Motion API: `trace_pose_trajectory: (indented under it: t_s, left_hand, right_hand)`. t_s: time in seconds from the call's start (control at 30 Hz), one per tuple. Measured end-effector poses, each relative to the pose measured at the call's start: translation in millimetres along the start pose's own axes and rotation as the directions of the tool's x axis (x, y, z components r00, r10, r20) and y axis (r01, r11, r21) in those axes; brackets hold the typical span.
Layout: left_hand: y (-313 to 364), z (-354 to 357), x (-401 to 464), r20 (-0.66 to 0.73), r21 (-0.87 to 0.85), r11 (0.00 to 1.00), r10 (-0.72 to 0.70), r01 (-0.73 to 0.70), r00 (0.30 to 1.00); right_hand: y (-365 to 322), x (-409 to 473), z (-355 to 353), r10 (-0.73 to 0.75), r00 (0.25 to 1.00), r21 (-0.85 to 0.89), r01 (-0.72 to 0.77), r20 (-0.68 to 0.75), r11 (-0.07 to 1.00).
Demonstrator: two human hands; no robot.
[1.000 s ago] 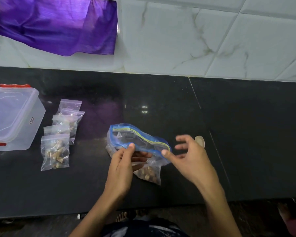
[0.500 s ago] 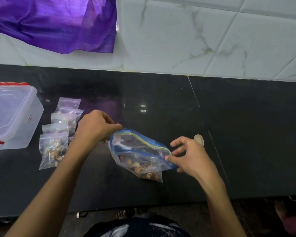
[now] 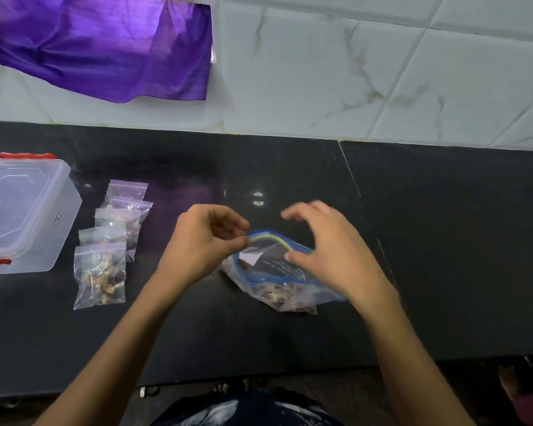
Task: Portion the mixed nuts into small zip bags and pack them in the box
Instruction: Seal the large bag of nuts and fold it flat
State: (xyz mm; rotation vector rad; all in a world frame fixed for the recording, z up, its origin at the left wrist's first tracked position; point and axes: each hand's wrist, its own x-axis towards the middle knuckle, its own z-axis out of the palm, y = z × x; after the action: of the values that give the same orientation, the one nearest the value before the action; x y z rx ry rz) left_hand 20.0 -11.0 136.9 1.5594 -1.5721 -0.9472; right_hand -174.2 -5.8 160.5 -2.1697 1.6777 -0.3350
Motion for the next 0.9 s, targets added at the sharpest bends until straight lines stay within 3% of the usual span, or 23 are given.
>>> trace_pose_trajectory:
  t_s: [0.1,0.23,0.3,0.4,0.47,0.7,0.9]
  left_hand:
    - [2,3,-3,0.06,-0.324,0.944,0.088,-0.064,0.994]
    - [-22,3,3,-0.017,-0.488,0.872,0.03,-0.035,0.999]
    - [-55,5,15,0.028,-0.397,0.918,-0.004,0.015,1.0]
    - [-96,13,31,0.308,-0.123,0.992,0.044,-0.007,0.95]
    - [-106,21,36,0.434,-0.057,0.998,-0.007,0.036,0.901]
    - [-115,27,42,0.331,0.106,0.991,-0.111,0.08,0.937]
    - [-117,35,43,0.301,0.1,0.99,-0.122,0.096,0.946]
  right_hand:
    - [-24,31,2,-0.236,0.96,0.067,0.228,0.149,0.971]
    - [-23,52,12,-0.301,0.934,0.023,0.303,0.19,0.953]
    - [-18,55,11,-0.317,0.93,0.025,0.318,0.187,0.948]
    - [-15,59,12,-0.357,0.914,0.022,0.359,0.191,0.933]
    - [-13,61,13,-0.397,0.899,-0.007,0.405,0.186,0.914]
    - [0,70,12,-0.449,0.891,0.023,0.449,0.07,0.893]
    - [2,74,-6,-0.459,0.882,0.135,0.47,-0.108,0.872]
